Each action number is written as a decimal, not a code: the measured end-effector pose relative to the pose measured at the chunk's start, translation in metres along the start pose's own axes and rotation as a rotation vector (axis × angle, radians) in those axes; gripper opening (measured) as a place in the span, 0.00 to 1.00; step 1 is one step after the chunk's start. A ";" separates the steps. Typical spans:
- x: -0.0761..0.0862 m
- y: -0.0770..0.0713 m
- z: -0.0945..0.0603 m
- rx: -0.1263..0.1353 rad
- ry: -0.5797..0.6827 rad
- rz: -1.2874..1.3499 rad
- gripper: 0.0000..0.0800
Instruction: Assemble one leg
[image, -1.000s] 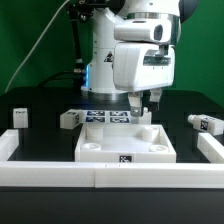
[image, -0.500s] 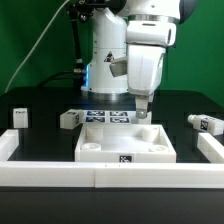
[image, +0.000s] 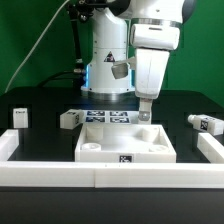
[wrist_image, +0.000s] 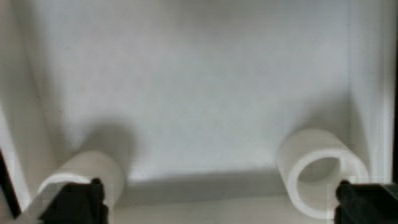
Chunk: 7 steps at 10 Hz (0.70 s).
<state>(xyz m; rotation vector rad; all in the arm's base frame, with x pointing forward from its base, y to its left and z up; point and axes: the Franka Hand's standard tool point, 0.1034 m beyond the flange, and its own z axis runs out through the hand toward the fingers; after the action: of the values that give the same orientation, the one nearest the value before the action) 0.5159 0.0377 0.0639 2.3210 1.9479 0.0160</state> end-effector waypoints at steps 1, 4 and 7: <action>0.000 0.000 0.000 -0.001 0.000 -0.002 0.81; 0.008 -0.018 0.001 -0.054 0.025 -0.148 0.81; 0.004 -0.016 0.002 -0.048 0.021 -0.147 0.81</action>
Offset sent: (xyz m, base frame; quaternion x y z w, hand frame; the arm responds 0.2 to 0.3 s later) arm -0.0119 -0.0023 0.0049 -0.0107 -0.0434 -0.0806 0.9957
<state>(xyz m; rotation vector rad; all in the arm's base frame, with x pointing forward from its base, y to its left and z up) 0.5010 0.0443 0.0606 2.1515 2.0994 0.0740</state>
